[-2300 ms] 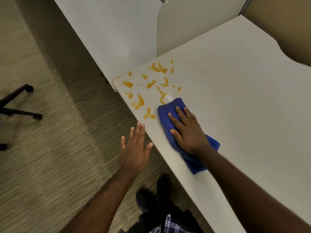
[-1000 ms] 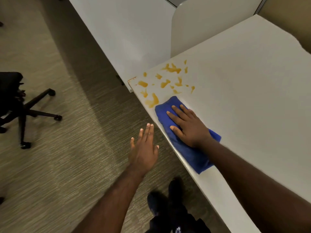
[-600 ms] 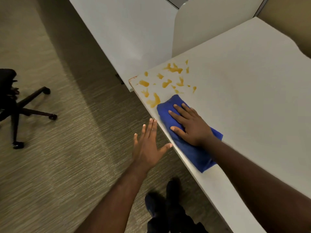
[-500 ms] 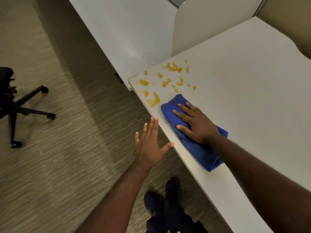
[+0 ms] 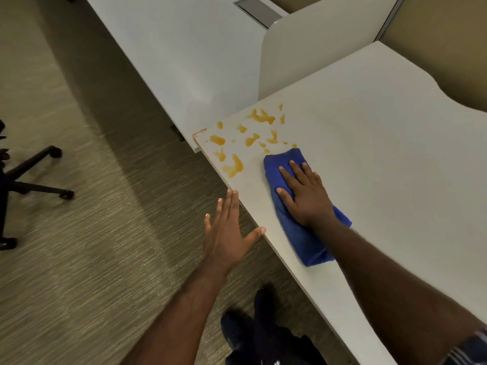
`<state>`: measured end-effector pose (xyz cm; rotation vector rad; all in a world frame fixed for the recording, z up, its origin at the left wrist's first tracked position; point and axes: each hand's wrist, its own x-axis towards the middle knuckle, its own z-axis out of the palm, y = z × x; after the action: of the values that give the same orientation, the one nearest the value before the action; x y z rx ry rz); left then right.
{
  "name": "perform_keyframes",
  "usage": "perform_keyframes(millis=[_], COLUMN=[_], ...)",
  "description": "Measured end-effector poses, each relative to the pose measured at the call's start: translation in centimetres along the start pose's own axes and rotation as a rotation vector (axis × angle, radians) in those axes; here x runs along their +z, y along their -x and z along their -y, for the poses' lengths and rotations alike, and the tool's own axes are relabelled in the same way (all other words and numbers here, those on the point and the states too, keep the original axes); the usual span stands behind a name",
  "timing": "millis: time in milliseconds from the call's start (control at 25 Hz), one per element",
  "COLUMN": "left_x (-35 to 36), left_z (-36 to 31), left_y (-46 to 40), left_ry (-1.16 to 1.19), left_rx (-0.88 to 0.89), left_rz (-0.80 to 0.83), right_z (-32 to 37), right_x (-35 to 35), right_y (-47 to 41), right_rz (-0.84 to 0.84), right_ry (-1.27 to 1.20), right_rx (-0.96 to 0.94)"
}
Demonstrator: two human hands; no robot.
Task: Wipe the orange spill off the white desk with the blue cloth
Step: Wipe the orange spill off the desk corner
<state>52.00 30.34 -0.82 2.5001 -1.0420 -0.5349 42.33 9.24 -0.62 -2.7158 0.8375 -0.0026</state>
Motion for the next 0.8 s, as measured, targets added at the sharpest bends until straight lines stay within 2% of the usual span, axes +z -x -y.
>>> perform_keyframes(millis=[40, 200, 360, 440, 560, 720, 800], left_x=[0.0, -0.5, -0.4, -0.3, -0.2, -0.3, -0.2], left_z=[-0.2, -0.1, 0.6, 0.8, 0.7, 0.6, 0.3], left_y=[-0.1, -1.1, -2.1, -2.4, -3.3, -3.7, -3.8], left_ry=[-0.005, -0.077, -0.119, -0.100, -0.057, -0.054, -0.047], left_rx=[0.010, 0.112, 0.139, 0.141, 0.162, 0.150, 0.146], left_rz=[-0.022, -0.153, -0.113, -0.095, -0.095, -0.107, -0.111], right_z=[0.7, -1.7, -2.9, -2.1, -5.2, -5.7, -4.6], right_x=[0.3, 0.2, -1.1, -0.7, -1.3, -2.4, -1.9], right_y=[0.0, 0.3, -5.3, -6.2, -5.9, -9.5, -10.1], right_rz=[-0.006, -0.008, -0.034, -0.025, -0.010, -0.048, -0.047], right_ry=[-0.008, 0.016, -0.016, 0.009, 0.032, 0.022, 0.024], right_rx=[0.041, -0.062, 0.136, 0.073, -0.057, 0.118, 0.089])
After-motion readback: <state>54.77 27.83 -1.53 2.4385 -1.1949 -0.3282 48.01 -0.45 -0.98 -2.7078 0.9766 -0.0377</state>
